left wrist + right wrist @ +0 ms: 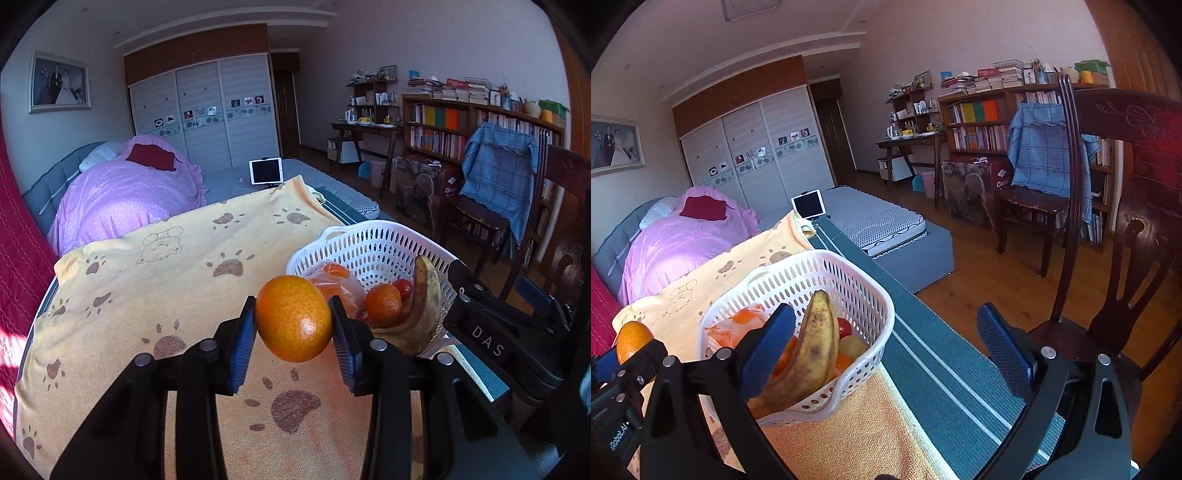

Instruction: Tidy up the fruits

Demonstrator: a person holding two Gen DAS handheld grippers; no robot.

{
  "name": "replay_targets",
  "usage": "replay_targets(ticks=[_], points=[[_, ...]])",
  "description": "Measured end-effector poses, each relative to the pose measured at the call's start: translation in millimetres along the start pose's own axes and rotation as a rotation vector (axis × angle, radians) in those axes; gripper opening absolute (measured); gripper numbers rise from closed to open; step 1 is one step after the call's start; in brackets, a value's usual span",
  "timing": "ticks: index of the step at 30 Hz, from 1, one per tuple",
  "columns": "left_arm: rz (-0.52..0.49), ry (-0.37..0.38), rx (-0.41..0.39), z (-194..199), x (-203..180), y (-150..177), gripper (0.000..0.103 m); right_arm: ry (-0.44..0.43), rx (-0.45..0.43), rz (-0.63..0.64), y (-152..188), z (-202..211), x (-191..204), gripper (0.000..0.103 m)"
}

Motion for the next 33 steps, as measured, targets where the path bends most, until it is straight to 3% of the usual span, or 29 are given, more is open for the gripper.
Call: replay_targets(ticks=[7, 19, 23, 25, 27, 33], points=[[0.04, 0.142, 0.037, -35, -23, -19, 0.039, 0.038, -0.018, -0.07, -6, -2, -21, 0.1], [0.074, 0.213, 0.111, -79, -33, -20, 0.039, 0.049, -0.011, -0.094, -5, -5, -27, 0.1], [0.069, 0.21, 0.094, -81, -35, -20, 0.041, 0.065, -0.004, -0.094, -3, -6, -26, 0.1], [0.08, 0.224, 0.091, -81, -35, -21, 0.045, 0.066, -0.005, -0.095, -4, -6, -27, 0.1], [0.092, 0.221, 0.083, -79, -33, -21, 0.056, 0.068, -0.011, -0.101, -4, -5, -27, 0.1], [0.107, 0.207, 0.076, -75, -26, -21, 0.071, 0.083, -0.022, -0.108, -3, -5, -30, 0.1]])
Point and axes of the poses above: each gripper's, at about its wrist camera, not at the fingertips, and z roughly against the way its jaws point, x to its left, y to its underside, the point moved 6 cm from there along -z, roughly the way its jaws point, and after that the axes turned 5 degrees about -z, right-handed, at the moved point
